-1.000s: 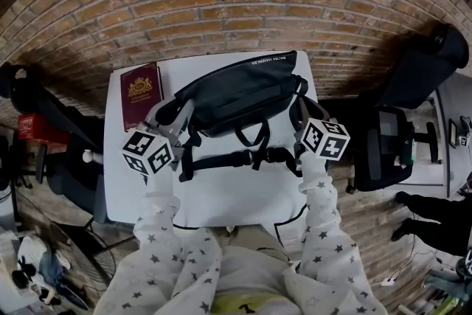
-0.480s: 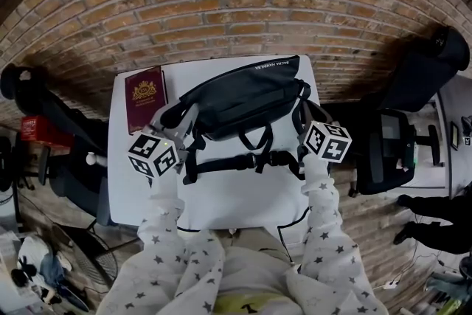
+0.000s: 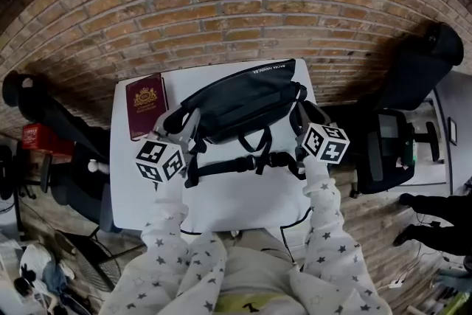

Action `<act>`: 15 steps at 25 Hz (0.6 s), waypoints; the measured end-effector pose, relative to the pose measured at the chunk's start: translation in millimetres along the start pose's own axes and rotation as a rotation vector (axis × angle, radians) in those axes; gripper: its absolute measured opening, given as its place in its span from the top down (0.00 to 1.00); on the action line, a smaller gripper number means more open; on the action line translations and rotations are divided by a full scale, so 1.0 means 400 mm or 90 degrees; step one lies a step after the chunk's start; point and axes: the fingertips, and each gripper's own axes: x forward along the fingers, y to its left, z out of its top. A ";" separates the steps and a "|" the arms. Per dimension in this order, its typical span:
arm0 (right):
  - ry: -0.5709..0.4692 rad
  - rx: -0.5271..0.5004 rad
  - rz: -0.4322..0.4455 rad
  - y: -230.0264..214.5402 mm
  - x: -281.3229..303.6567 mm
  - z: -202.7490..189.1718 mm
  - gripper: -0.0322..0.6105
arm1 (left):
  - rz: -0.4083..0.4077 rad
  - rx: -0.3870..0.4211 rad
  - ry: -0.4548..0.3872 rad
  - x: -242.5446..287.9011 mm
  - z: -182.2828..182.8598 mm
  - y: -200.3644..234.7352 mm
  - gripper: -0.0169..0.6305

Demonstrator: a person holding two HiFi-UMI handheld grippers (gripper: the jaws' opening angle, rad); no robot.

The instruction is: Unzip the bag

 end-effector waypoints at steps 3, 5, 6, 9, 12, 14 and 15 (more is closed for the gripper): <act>-0.024 -0.001 0.000 0.009 -0.015 0.013 0.68 | 0.020 -0.017 -0.033 -0.017 0.020 0.001 0.74; -0.041 -0.008 0.003 0.016 -0.033 0.021 0.68 | 0.034 -0.020 -0.059 -0.038 0.040 0.002 0.70; -0.051 -0.012 0.007 0.023 -0.044 0.026 0.68 | 0.040 -0.014 -0.063 -0.050 0.046 -0.001 0.70; -0.075 -0.039 0.031 0.057 -0.085 0.041 0.74 | 0.063 0.017 -0.066 -0.092 0.050 -0.012 0.80; -0.089 -0.075 0.056 0.099 -0.127 0.051 0.89 | 0.085 0.029 -0.080 -0.138 0.053 -0.027 0.96; -0.100 -0.093 0.070 0.128 -0.151 0.060 0.93 | 0.089 0.034 -0.084 -0.157 0.054 -0.040 0.98; -0.105 -0.101 0.079 0.142 -0.163 0.064 0.95 | 0.090 0.037 -0.085 -0.164 0.055 -0.047 0.98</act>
